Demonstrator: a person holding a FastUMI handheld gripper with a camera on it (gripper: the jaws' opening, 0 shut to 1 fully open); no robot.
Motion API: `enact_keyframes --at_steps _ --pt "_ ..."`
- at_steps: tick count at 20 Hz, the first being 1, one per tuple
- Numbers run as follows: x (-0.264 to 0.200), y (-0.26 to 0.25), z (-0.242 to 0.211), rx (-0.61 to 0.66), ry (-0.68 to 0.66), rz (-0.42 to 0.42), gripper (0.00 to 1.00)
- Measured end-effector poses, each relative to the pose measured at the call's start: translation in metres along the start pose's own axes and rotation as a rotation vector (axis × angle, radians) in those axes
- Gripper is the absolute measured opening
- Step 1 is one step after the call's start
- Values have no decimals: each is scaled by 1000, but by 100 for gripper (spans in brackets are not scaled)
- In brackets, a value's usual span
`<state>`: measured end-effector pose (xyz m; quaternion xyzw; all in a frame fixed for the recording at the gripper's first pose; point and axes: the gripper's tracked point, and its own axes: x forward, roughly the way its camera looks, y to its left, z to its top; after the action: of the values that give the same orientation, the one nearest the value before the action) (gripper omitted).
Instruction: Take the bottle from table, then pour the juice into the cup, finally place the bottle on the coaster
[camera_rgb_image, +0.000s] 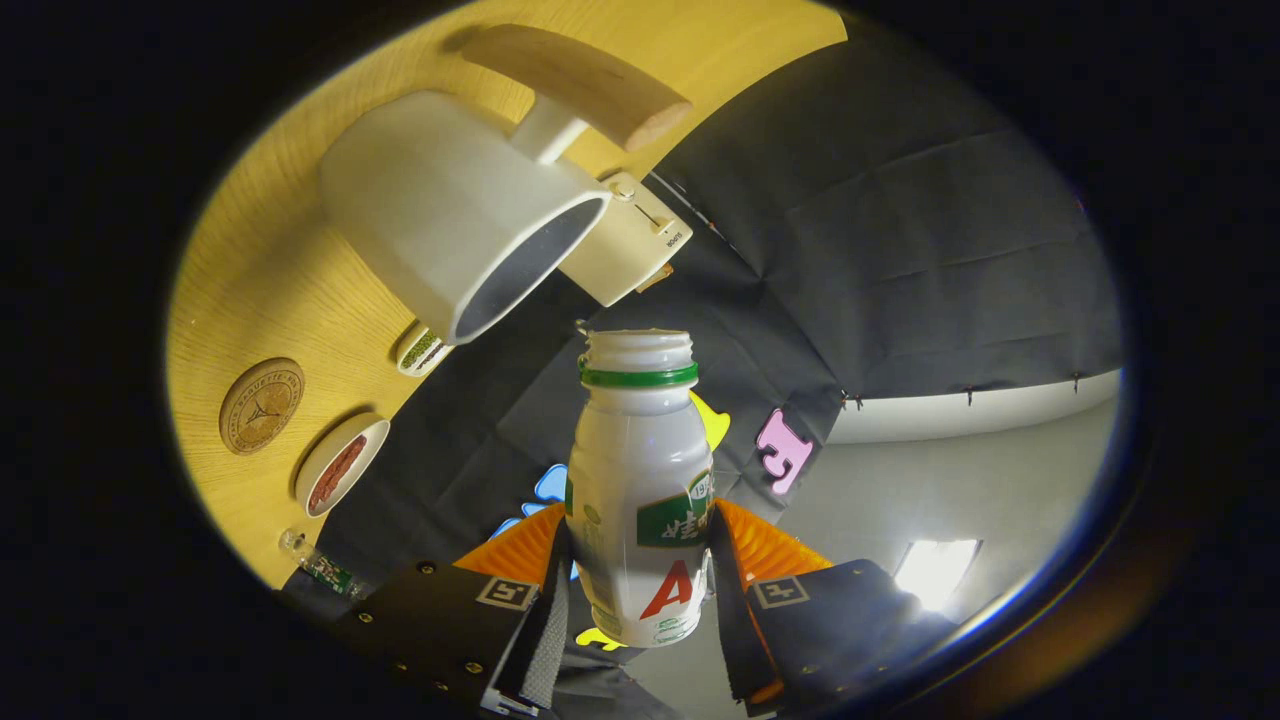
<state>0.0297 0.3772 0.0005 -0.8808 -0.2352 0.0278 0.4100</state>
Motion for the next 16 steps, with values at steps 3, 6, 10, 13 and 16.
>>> enact_keyframes --at_steps 3,6,10,13,16 --pt "-3 1 3 -16 -10 -5 63" --pt "-3 3 4 -18 -14 0 63" --pt "-4 6 7 -28 -18 8 63" --pt "-3 8 8 -29 -20 14 63" --pt "-5 9 9 -36 -21 16 63"
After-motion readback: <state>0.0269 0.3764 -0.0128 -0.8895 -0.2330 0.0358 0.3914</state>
